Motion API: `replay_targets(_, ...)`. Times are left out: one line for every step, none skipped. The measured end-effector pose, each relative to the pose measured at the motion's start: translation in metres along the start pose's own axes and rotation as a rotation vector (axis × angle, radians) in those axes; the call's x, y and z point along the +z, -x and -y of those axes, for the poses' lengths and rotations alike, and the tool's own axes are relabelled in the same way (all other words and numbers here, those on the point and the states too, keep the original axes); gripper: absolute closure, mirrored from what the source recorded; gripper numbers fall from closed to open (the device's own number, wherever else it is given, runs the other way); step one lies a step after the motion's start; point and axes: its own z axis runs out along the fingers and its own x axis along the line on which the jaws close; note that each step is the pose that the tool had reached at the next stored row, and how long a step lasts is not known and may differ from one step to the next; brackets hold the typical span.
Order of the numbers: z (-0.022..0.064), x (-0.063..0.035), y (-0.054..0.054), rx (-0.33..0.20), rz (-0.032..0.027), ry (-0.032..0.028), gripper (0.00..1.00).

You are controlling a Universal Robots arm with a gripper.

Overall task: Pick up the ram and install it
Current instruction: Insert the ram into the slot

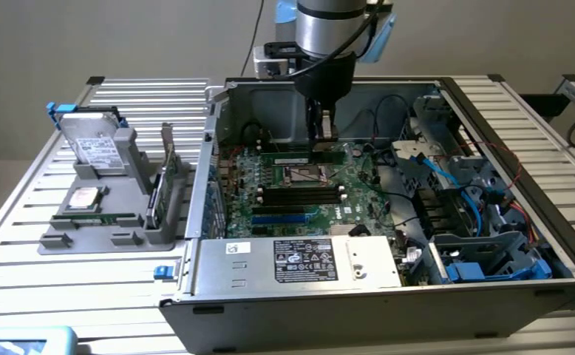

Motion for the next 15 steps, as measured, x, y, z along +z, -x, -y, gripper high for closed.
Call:
replay_targets(0.0001,0.0017,0.0,0.0,0.0,0.0,0.87)
replay_targets(0.0003,0.0034,0.0,0.0,0.0,0.0,0.87)
replay_targets(0.0004,0.0052,0.0,0.0,-0.0002,0.0,0.87)
replay_targets(0.0005,0.0069,0.0,0.0,-0.0001,0.0,0.87)
replay_targets(0.0006,0.0084,0.0,0.0,-0.0001,0.0,0.87)
replay_targets(0.0007,0.0098,0.0,0.0,-0.0001,0.0,0.87)
replay_targets(0.0006,0.0111,0.0,0.0,-0.0002,0.0,0.87)
replay_targets(0.0006,0.0124,0.0,0.0,-0.0001,0.0,0.87)
replay_targets(0.0006,0.0137,0.0,0.0,0.0,0.0,0.87)
replay_targets(0.0006,0.0149,0.0,0.0,-0.0002,0.0,0.87)
replay_targets(0.0006,0.0161,0.0,0.0,-0.0002,0.0,0.87)
replay_targets(0.0006,0.0172,0.0,0.0,-0.0001,0.0,0.87)
replay_targets(0.0006,0.0182,0.0,0.0,-0.0001,0.0,0.87)
replay_targets(0.0006,0.0192,0.0,0.0,0.0,0.0,0.87)
replay_targets(0.0007,0.0201,0.0,0.0,-0.0001,0.0,0.87)
